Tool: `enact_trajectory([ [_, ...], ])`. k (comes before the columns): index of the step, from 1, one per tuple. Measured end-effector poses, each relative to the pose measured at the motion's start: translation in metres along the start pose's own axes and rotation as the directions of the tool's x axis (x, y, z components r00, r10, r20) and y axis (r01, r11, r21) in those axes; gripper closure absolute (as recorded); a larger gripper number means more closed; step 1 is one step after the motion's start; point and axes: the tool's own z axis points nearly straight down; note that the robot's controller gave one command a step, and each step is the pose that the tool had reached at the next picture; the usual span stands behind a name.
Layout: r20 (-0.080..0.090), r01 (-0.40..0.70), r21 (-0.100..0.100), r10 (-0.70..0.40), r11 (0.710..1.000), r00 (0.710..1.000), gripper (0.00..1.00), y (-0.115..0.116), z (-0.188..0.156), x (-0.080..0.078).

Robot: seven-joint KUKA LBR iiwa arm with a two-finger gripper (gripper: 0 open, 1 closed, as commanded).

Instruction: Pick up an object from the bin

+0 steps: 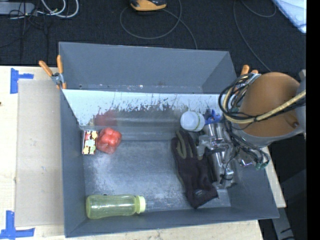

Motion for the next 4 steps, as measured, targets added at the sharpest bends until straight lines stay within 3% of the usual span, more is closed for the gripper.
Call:
enact_trajectory([
  [1,-0.011,0.382,-0.013,-0.383,0.924,0.924,0.0,-0.004,0.052,0.031],
  [2,-0.003,0.371,-0.003,-0.371,0.929,0.929,0.0,0.019,0.044,0.033],
  [3,-0.006,0.437,-0.008,-0.437,0.899,0.899,0.0,0.012,0.08,0.022],
  [4,-0.001,0.712,-0.007,-0.712,0.703,0.703,1.0,-0.005,0.117,0.007],
])
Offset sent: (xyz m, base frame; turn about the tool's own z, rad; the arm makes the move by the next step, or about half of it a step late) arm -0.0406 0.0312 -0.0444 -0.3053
